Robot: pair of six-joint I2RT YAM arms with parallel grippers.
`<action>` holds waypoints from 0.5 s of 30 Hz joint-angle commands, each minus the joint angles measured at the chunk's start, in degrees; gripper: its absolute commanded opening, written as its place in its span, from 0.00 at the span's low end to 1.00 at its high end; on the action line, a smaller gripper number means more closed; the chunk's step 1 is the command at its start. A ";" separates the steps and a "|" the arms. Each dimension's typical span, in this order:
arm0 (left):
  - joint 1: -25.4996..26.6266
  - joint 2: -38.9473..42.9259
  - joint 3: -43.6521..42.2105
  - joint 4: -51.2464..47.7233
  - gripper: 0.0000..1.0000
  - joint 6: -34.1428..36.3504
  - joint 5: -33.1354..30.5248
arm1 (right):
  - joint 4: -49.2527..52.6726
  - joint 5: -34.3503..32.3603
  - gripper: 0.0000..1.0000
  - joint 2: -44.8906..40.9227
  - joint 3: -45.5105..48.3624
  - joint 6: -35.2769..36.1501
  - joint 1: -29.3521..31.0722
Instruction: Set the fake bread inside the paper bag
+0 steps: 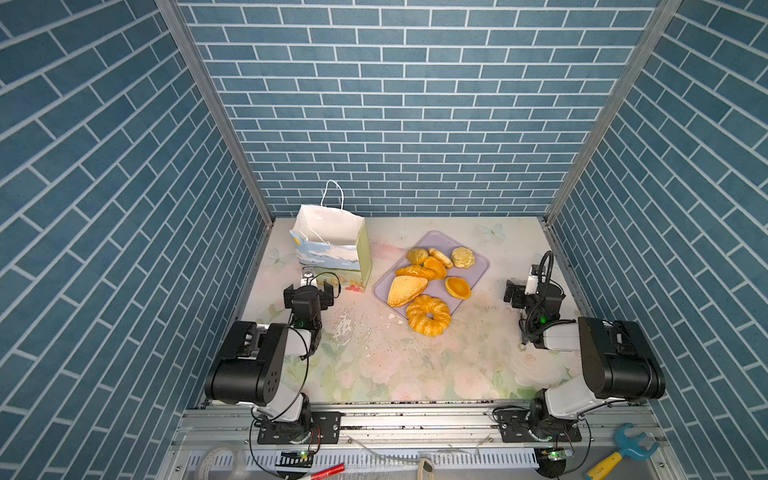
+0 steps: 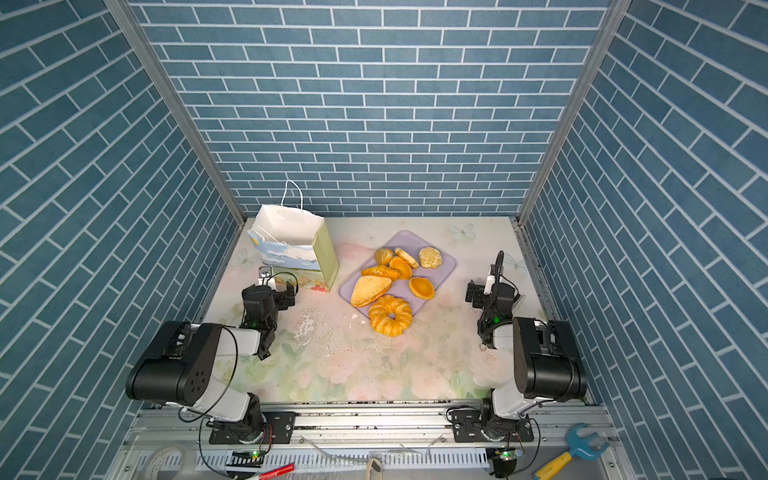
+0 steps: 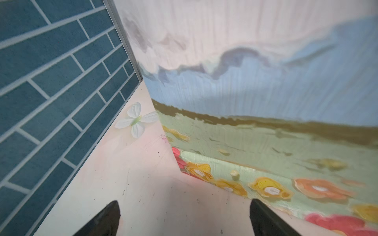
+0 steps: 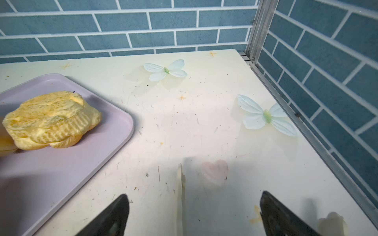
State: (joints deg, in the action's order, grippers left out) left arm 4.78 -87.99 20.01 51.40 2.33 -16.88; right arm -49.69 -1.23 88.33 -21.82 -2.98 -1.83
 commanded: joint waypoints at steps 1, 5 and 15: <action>-0.21 0.10 0.73 1.33 0.99 0.02 -0.25 | -0.53 0.79 0.99 0.03 -0.41 1.05 -0.14; -0.21 0.09 0.74 1.34 1.00 0.00 -0.25 | -0.60 0.71 0.99 0.02 -0.43 1.02 -0.11; -0.22 0.09 0.74 1.30 1.00 -0.01 -0.25 | -0.22 0.89 0.99 0.08 -0.61 0.73 -0.28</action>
State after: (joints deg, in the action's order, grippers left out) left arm 4.78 -87.99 20.01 51.42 2.33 -16.88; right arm -49.69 -1.08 88.33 -21.82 -2.98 -1.85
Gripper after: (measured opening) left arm 0.995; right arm 0.989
